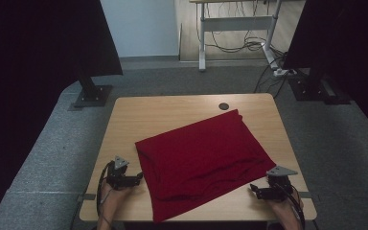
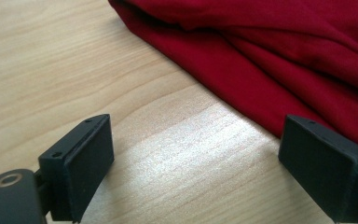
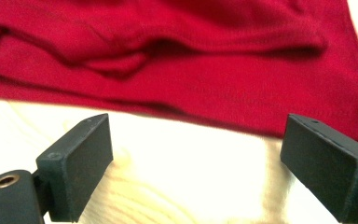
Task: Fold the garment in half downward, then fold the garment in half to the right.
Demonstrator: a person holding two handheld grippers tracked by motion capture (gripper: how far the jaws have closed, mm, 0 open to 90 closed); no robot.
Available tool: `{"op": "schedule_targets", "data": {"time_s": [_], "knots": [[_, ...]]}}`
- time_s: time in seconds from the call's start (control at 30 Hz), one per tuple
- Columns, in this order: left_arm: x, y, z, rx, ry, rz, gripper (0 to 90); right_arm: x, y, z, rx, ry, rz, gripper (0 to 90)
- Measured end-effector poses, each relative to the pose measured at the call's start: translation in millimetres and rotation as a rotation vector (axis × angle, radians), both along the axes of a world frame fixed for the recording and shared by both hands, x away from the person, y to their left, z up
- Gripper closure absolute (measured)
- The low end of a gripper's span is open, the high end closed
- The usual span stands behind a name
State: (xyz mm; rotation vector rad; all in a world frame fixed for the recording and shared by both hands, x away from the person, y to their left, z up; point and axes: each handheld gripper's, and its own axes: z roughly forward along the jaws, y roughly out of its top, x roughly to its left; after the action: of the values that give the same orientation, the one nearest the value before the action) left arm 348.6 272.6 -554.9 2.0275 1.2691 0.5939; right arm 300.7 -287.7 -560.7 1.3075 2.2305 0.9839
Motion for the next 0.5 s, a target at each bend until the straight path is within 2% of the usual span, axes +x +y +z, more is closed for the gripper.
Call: {"op": "schedule_targets", "data": {"time_s": [0.07,0.1,0.13,0.27,0.3,0.37,0.4,0.5], "knots": [[0.0,0.0,0.0,0.0,0.0,0.0,9.5,-1.0,-0.5,-1.3,-0.001,-0.014,0.0,8.3],[0.0,0.9,-0.3,-0.007,0.013,0.001,9.5,-1.0,-0.5,-1.3,-0.001,-0.014,0.0,8.2],[-0.3,0.6,-0.5,-0.004,0.014,-0.008,6.8,-1.8,0.0,-2.2,-0.012,-0.024,0.002,7.5],[-0.4,0.4,-0.5,-0.002,0.013,-0.008,6.0,-1.2,0.4,-2.5,-0.017,-0.015,-0.011,6.3],[-0.4,0.3,-0.5,-0.001,0.013,-0.006,6.0,-1.2,0.4,-2.5,-0.017,-0.015,-0.011,2.9],[-0.4,0.3,-0.5,-0.001,0.013,-0.006,5.8,-0.8,0.7,-2.9,-0.021,-0.008,-0.024,2.9],[0.6,0.1,-0.7,-0.002,0.022,0.01,3.6,-0.5,1.0,-3.2,-0.023,-0.002,-0.023,0.0],[0.6,0.1,-0.7,-0.002,0.022,0.01,3.6,-0.4,1.0,-3.2,-0.023,-0.002,-0.023,0.0]]}}
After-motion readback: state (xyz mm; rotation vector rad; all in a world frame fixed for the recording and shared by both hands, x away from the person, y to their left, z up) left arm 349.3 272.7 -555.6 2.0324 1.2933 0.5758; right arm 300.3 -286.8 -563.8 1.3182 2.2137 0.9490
